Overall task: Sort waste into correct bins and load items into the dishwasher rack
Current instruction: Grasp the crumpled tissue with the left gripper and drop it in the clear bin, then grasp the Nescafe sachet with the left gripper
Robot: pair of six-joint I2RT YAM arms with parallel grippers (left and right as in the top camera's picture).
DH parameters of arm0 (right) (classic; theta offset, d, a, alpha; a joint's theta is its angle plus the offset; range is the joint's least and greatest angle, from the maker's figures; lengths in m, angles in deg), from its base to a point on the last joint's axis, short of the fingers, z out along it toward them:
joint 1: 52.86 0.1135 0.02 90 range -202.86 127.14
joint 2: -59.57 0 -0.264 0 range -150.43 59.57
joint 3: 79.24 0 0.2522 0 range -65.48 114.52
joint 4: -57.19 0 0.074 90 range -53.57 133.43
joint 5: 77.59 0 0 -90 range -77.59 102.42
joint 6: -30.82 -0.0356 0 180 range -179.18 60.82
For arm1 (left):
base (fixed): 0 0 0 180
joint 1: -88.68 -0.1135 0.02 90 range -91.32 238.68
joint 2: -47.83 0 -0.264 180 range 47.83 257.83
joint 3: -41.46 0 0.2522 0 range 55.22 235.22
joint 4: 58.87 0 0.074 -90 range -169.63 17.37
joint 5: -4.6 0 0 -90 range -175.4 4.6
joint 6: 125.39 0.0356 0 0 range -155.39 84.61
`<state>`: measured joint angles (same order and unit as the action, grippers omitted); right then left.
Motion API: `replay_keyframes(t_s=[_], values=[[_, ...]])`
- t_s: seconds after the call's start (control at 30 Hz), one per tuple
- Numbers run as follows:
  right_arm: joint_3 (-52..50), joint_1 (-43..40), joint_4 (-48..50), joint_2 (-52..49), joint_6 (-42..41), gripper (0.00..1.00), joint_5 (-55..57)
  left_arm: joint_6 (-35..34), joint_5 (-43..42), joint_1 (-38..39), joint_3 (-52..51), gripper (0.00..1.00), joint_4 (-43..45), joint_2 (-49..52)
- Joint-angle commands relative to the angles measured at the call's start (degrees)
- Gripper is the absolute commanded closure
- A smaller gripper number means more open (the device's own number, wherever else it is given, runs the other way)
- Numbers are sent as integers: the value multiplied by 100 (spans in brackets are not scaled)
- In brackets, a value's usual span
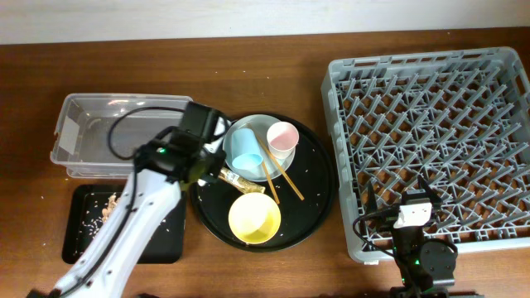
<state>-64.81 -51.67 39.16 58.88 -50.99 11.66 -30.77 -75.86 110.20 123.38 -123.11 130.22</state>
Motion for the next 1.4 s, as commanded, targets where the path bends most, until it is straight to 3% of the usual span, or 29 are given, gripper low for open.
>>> replay_keyframes(t_s=[0.0, 0.1, 0.23, 0.27, 0.3, 0.33, 0.43, 0.47, 0.5, 0.6, 0.63, 0.7, 0.77, 0.8, 0.83, 0.87, 0.9, 0.93, 1.03, 1.17, 1.37], values=[[-35, -20, -20, 33, 15, 2, -13, -815, 378, -719, 111, 99, 439, -232], [-35, -20, -20, 33, 15, 2, -13, -1469, 256, -1952, 109, 100, 1141, -76], [-35, -20, -20, 33, 15, 2, -13, -1469, 118, -2573, 109, 97, 1644, 828], [-35, -20, -20, 33, 15, 2, -13, -1469, 118, -2660, 109, 78, 1746, 1043], [-35, -20, -20, 33, 15, 2, -13, -1469, 111, -2726, 109, 44, 1799, 1119], [-35, -20, -20, 33, 15, 2, -13, -1469, 109, -2747, 111, 32, 1840, 1110], [-35, -20, -20, 33, 15, 2, -13, -1469, 39, -2754, 197, 27, 1860, 673], [-35, -20, -20, 33, 15, 2, -13, -1469, -74, -2754, 197, 19, 1860, 431], [-35, -20, -20, 33, 15, 2, -13, -1469, -208, -2758, 197, 50, 1847, 291], [-35, -20, -20, 33, 15, 2, -13, -1834, -1095, -2758, 197, 55, 1707, 245], [-35, -20, -20, 33, 15, 2, -13, -1834, -2260, -2758, 197, 63, 1517, 243], [-35, -17, -20, 33, 15, 2, -13, -1834, -3405, -2754, 197, 64, 872, 243], [-35, -20, -20, 33, 15, 2, -13, -1834, -3777, -2754, 197, 64, 420, 245], [-35, -20, -20, 33, 15, 2, -13, -1832, -3899, -2754, 197, 57, 407, 245], [-35, -20, -20, 33, 15, 2, -13, -1827, -4280, -2752, 197, 36, 326, 245], [-35, -20, -20, 33, 15, 2, -13, -1982, -4232, -2590, 197, 54, -48, 243], [-35, -20, -20, 33, 15, 2, -13, -2420, -3738, -2350, 197, 55, -223, 243], [-35, -20, -20, 33, 15, 2, -13, -3292, -2767, -1805, 195, 51, -354, 245], [-35, -20, -20, 33, 15, 2, -13, -5077, -1099, -372, 186, 49, -350, 245], [-35, -20, -20, 33, 15, 2, -13, -6822, -96, 487, 0, 48, -293, 278], [-35, -20, -20, 33, 15, 2, -13, -6999, -400, 496, -664, 48, 704, 984]])
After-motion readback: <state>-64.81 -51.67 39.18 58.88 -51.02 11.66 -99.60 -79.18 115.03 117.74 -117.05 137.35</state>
